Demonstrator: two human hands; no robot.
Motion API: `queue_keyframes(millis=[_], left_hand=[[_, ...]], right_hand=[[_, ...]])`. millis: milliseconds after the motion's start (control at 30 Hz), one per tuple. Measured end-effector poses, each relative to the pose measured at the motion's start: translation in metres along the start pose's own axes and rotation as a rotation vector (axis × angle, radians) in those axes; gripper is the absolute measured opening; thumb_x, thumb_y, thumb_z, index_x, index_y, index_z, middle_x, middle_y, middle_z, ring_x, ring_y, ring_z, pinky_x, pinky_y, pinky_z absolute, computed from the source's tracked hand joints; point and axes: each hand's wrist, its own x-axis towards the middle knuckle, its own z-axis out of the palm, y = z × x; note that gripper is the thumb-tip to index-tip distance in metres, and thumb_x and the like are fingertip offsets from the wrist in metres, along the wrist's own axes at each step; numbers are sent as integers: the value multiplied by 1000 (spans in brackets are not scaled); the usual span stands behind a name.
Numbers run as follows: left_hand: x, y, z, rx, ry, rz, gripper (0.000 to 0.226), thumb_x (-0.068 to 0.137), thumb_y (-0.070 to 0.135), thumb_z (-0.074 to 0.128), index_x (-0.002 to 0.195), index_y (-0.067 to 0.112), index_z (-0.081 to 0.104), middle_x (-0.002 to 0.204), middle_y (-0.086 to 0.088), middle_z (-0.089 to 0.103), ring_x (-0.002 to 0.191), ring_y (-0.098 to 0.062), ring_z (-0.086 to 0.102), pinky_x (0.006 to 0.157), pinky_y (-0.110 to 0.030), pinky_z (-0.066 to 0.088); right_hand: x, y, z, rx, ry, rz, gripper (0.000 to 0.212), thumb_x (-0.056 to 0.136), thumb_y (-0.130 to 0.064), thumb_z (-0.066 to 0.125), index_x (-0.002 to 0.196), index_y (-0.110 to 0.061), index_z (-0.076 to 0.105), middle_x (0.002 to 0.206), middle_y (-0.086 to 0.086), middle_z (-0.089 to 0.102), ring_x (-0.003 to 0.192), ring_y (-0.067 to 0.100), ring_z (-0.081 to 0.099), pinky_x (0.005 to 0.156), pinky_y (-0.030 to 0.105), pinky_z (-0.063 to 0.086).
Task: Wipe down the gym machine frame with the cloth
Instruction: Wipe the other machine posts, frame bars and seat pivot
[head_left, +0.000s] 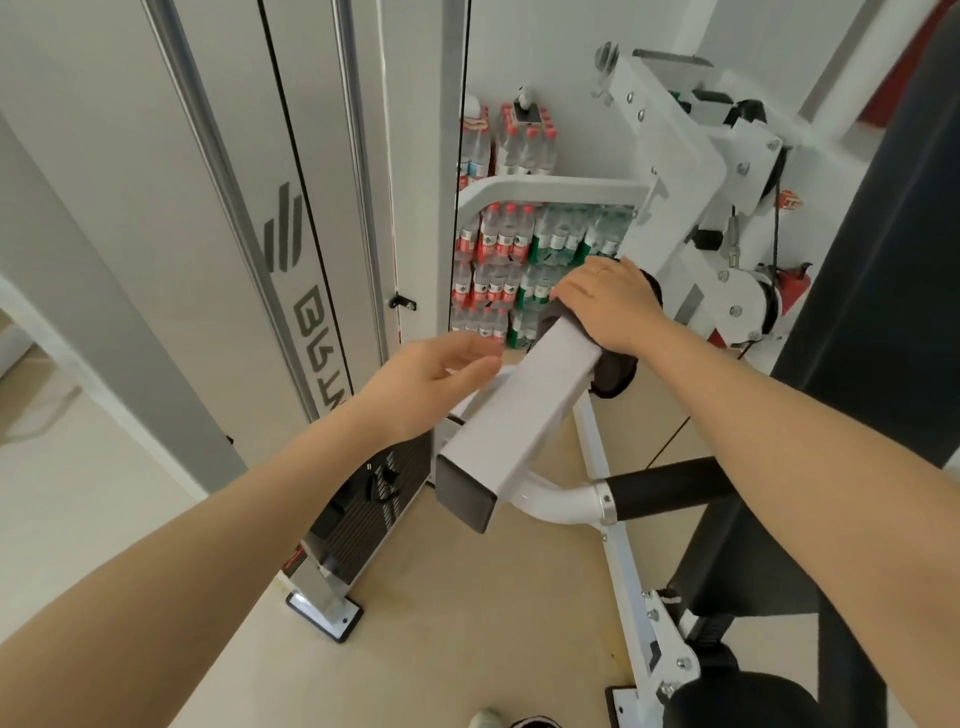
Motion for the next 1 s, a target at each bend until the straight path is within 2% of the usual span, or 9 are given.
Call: queue_keyframes(millis=[133, 267, 400, 567, 700, 800, 867, 933, 1000], left_hand=[[20, -3, -3, -191, -161, 60, 20, 89, 16, 59, 107, 19, 65, 99, 10, 68, 85, 8, 62, 75, -4, 45], [46, -12, -24, -252, -321, 101, 17, 89, 10, 57, 90, 3, 72, 86, -5, 72, 79, -8, 68, 73, -11, 49], [78, -15, -34, -227, -333, 200, 21, 91, 10, 53, 76, 11, 68, 71, 0, 68, 68, -6, 63, 70, -13, 50], [110, -17, -30, -194, -283, 303, 20, 92, 13, 51, 78, 15, 65, 73, 6, 66, 68, -2, 60, 74, -17, 49], [142, -6, -22, -241, -206, 324, 16, 94, 16, 47, 101, 20, 61, 97, 10, 63, 92, -6, 57, 87, -21, 44], [170, 11, -16, -156, -379, 358, 31, 99, 24, 39, 126, 22, 53, 131, 7, 51, 116, -2, 44, 98, -18, 31], [183, 21, -10, -32, -534, 380, 37, 100, 34, 31, 130, 25, 52, 141, 10, 42, 125, -1, 36, 98, -14, 21], [190, 26, -4, 46, -617, 359, 42, 100, 41, 26, 130, 26, 52, 142, 9, 42, 123, -2, 37, 96, -14, 20], [198, 28, -2, 68, -600, 348, 45, 100, 43, 23, 130, 26, 50, 138, 4, 47, 113, -3, 40, 92, -15, 24]], right_hand=[[-30, -33, -3, 103, -14, 50, 40, 102, -32, 26, 133, -26, 49, 150, -7, 33, 143, 16, 10, 115, 35, 1], [-61, -64, 0, 143, 11, 10, 38, 100, -34, 31, 134, -29, 48, 148, -12, 34, 143, 10, 8, 114, 31, -4], [-31, -46, -7, 163, -16, 260, 40, 99, -34, 35, 136, -25, 45, 152, -7, 27, 144, 14, 7, 114, 35, 0], [-2, -30, -13, 196, -25, 618, 64, 98, -36, 37, 150, -12, 8, 158, 5, 0, 145, 22, -3, 116, 34, 3], [-36, -72, -11, 114, -92, 580, 80, 92, -41, 44, 150, -11, -4, 157, 5, -10, 144, 21, -11, 116, 33, -3], [-54, -93, -5, 98, -82, 531, 86, 87, -42, 49, 150, -18, -3, 157, -1, -12, 144, 17, -12, 118, 36, -1], [-45, -86, -5, 102, -62, 533, 86, 85, -42, 53, 150, -19, 1, 158, -2, -7, 144, 18, -9, 118, 37, 1], [-27, -69, -6, 111, -24, 536, 83, 85, -40, 54, 150, -19, 8, 158, -1, 2, 145, 18, -5, 118, 37, 3], [-8, -48, -7, 130, -8, 517, 76, 84, -35, 55, 149, -19, 18, 157, -1, 10, 145, 18, -2, 117, 39, 4]])
